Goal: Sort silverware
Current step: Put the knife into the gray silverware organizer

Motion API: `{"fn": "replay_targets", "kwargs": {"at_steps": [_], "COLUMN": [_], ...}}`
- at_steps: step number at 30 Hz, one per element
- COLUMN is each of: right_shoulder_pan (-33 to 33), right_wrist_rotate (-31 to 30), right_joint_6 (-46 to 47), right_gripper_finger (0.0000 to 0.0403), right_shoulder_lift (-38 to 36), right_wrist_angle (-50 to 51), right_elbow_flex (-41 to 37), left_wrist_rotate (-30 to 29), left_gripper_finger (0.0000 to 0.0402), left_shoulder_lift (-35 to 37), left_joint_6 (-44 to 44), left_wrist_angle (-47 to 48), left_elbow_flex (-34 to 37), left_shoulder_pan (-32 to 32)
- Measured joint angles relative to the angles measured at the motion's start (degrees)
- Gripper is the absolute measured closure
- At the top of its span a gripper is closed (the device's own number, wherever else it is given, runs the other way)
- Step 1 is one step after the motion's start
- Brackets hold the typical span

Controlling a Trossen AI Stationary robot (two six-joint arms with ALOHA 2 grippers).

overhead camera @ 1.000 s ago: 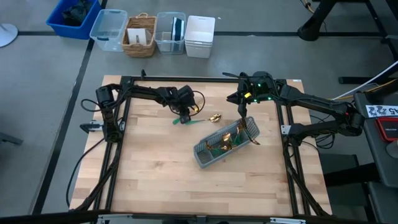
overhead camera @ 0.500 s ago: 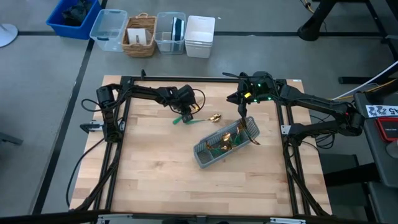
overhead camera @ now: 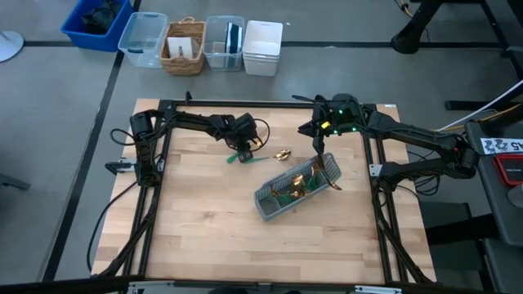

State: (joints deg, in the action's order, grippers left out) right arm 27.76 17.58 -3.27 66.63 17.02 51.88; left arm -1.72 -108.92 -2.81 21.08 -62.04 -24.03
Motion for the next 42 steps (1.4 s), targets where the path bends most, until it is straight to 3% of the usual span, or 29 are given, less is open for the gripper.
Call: {"fn": "replay_targets", "kwargs": {"at_steps": [11, 23, 42], "right_shoulder_pan": [0.0, 0.0, 0.0], "right_wrist_rotate": [0.0, 0.0, 0.0], "right_joint_6": [0.0, 0.0, 0.0], "right_gripper_finger": [0.034, 0.034, 0.034], "right_shoulder_lift": [0.0, 0.0, 0.0], "right_wrist_angle": [0.0, 0.0, 0.0], "right_elbow_flex": [0.0, 0.0, 0.0], "left_wrist_rotate": [0.9, 6.7, 22.1], "left_gripper_finger": [0.0376, 0.0374, 0.0374], "left_shoulder_lift": [0.1, -0.2, -0.5], "left_joint_6": [-0.2, 0.0, 0.6], "left_wrist_angle": [6.7, 15.5, 14.9], "left_elbow_flex": [0.0, -3.4, -5.2], "left_shoulder_pan": [-0.1, -0.1, -5.7]}}
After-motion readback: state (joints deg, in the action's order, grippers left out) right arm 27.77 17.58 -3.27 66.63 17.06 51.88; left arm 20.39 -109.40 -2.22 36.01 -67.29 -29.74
